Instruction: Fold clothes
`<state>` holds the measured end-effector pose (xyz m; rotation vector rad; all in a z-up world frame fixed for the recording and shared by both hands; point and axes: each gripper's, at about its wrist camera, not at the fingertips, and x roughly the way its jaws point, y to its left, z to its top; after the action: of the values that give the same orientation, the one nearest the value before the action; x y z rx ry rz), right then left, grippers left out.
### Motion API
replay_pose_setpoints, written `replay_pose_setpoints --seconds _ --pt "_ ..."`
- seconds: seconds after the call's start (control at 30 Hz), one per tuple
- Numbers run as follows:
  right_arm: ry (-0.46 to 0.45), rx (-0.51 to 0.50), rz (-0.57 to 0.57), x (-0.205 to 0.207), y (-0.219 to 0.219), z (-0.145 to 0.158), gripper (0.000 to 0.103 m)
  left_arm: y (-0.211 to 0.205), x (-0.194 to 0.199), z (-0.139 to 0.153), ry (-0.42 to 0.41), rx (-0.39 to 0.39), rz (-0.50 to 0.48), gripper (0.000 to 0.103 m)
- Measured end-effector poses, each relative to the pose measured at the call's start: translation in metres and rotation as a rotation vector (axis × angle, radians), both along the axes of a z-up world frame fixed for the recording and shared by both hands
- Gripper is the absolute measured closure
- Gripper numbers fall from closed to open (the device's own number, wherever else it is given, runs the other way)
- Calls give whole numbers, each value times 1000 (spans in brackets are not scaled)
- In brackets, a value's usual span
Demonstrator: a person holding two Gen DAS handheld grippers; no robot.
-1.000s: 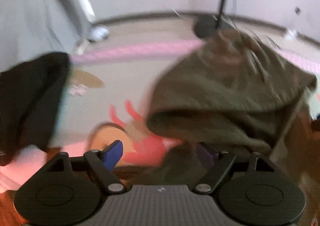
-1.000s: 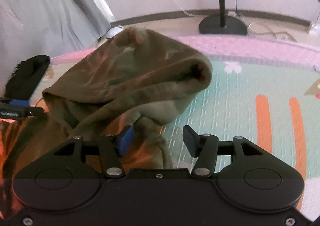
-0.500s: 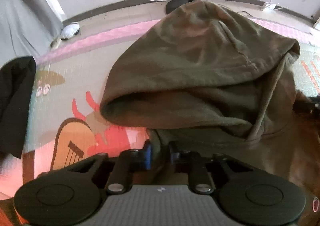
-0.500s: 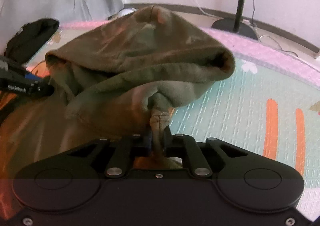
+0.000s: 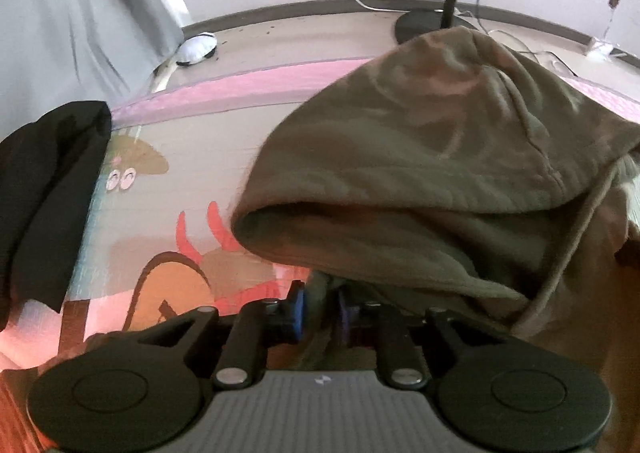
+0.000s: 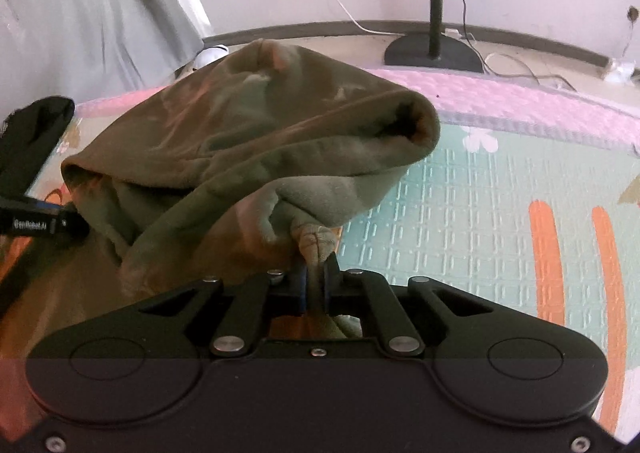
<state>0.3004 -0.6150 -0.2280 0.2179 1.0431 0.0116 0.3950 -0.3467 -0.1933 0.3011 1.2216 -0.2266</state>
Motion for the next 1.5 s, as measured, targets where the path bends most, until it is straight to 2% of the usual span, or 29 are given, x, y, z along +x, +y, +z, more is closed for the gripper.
replay_pose_setpoints --seconds 0.1,0.17,0.23,0.27,0.3,0.33,0.47,0.6,0.73,1.1,1.5 --pt "1 -2 0 2 1 -1 97 0 3 0 11 6 12 78" --pt "8 17 -12 1 -1 -2 96 -3 1 1 -3 32 -5 71" --pt "7 25 -5 0 -3 0 89 -7 -2 4 -32 64 -32 54" --pt "11 27 1 0 -4 1 85 -7 -5 6 -44 69 -47 49" --pt "14 20 1 -1 -4 3 80 -8 -6 8 -47 64 -55 40" --pt "16 13 0 -2 -5 5 79 -7 -6 11 -52 55 -56 36" --pt "15 19 11 -4 -6 14 78 -5 -4 23 -44 11 -38 35" --pt "-5 36 6 -9 -7 28 64 -6 -8 31 -50 19 -43 33" --pt "-22 29 23 -14 -2 44 58 -2 -16 40 -51 -7 -34 27" --pt "-18 81 21 -43 8 69 55 18 -53 67 -42 -34 -14 25" --pt "1 70 -19 -103 32 88 53 60 -112 84 -15 -67 -12 23"
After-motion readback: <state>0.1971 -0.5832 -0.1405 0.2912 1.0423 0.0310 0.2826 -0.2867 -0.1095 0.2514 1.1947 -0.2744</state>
